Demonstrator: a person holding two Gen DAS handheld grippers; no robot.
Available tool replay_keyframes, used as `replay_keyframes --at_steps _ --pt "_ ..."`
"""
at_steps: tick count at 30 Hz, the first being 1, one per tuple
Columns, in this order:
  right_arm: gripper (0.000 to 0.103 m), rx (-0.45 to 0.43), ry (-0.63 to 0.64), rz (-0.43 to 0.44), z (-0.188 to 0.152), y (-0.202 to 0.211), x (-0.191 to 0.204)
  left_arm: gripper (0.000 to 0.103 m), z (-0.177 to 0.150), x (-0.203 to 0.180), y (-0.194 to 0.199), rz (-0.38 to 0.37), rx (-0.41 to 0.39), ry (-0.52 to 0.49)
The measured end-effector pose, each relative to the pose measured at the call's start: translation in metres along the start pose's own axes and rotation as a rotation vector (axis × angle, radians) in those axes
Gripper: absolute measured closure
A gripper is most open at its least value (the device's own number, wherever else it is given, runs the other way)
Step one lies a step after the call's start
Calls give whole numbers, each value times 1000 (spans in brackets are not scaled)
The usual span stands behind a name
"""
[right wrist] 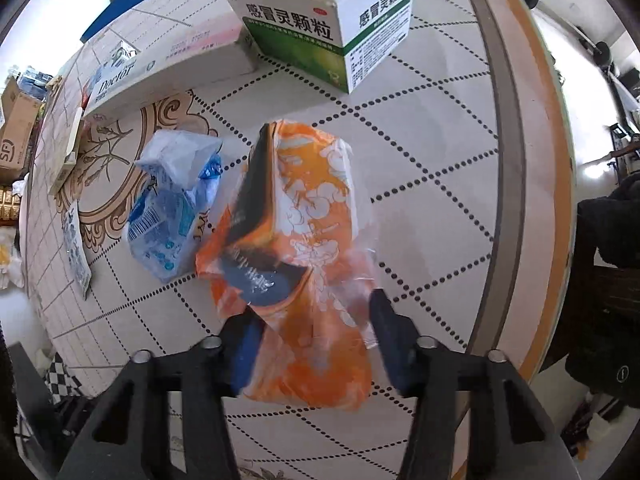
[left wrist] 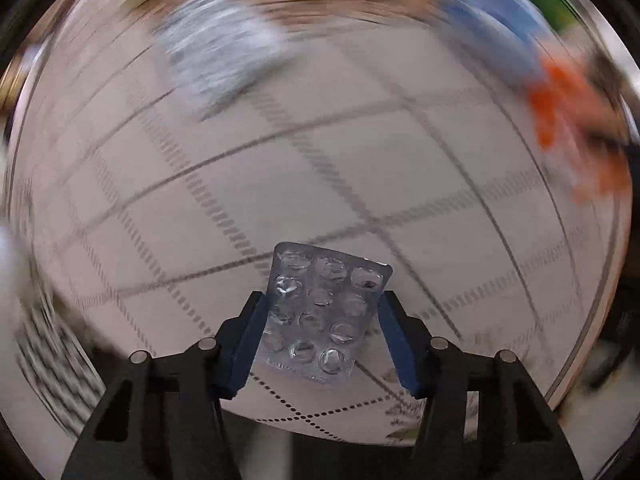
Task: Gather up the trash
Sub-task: 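Grasp a clear blister pack with the left tool while the right tool grasps the orange bag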
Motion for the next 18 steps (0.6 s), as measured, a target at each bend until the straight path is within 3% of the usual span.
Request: replay_keyframes --at_steps 2,4,7,11,13,16,18 --pt "67 21 -5 29 -15 3 2 48 1 25 1 -77 1 156" --pt "69 65 -3 72 -30 1 7 48 -1 38 -1 -132 31 229" --pt "68 110 20 96 -49 -2 17 48 -6 40 -3 -116 57 187" --pt "64 83 39 55 -53 -13 25 48 -16 19 -6 24 10 33" --pt "63 66 44 34 -53 -16 24 55 -16 16 -6 22 8 37" --pt "65 54 47 23 -52 -19 31 55 -17 16 -6 23 2 43" --pt "73 48 51 41 -52 -19 36 55 -19 7 -6 27 -8 42"
Point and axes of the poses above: each gripper's, at about its wrist camera, not at the fingertips, and y roughly against the way its jaws point, x to its left, z to its top, the point moved 5 cm from there along -y, roughly the way its jaws point, and after that the axes turned 1 degree about y, right-handed, at the moved point
